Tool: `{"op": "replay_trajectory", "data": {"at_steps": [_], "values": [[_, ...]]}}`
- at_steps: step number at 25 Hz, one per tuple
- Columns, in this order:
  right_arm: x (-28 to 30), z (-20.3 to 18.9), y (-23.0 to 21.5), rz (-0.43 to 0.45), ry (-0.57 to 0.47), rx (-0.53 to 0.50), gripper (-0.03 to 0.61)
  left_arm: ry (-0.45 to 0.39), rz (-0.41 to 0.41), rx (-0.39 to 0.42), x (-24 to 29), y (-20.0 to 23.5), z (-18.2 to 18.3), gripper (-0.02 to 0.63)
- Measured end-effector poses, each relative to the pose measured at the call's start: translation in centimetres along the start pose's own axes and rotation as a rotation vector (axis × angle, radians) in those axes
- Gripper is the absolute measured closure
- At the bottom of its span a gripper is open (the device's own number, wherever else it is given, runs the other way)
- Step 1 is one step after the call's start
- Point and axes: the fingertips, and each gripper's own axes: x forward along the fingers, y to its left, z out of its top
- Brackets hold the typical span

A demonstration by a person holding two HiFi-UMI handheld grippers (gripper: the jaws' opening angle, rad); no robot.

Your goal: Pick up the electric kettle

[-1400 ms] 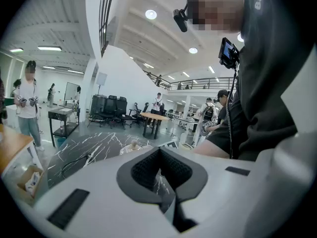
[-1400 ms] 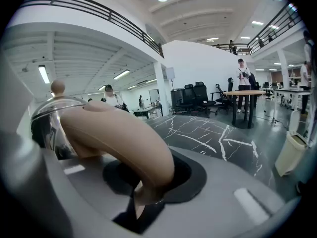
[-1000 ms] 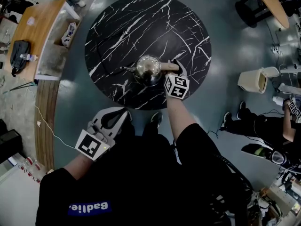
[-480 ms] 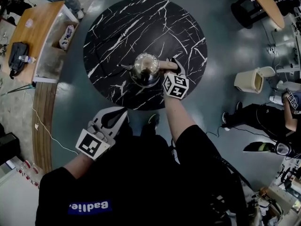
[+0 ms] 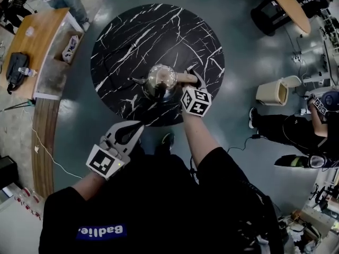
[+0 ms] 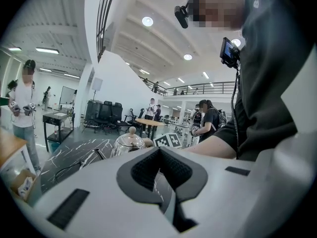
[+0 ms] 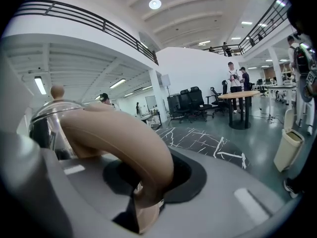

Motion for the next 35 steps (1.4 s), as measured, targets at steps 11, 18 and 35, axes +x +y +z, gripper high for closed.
{"op": "replay_trajectory", "data": {"at_steps": [11,18,35], "values": [[-5.3,2.4,-0.1,-0.011,-0.025,0.034,0.499,-0.044,-0.031,-0.004,0.2,-1.3,0.8,0.607],[-8.3,2.8,-0.1,-0.025,-0.019,0.044,0.499,-0.071,-0.050,-0.004,0.5,-1.9,0.6,0.607],[-15.1,5.2,1.2,-0.007,-0.037,0.073,0.499,-0.075,-0.087,0.037,0.4,-3.6,1.7,0.607]]}}
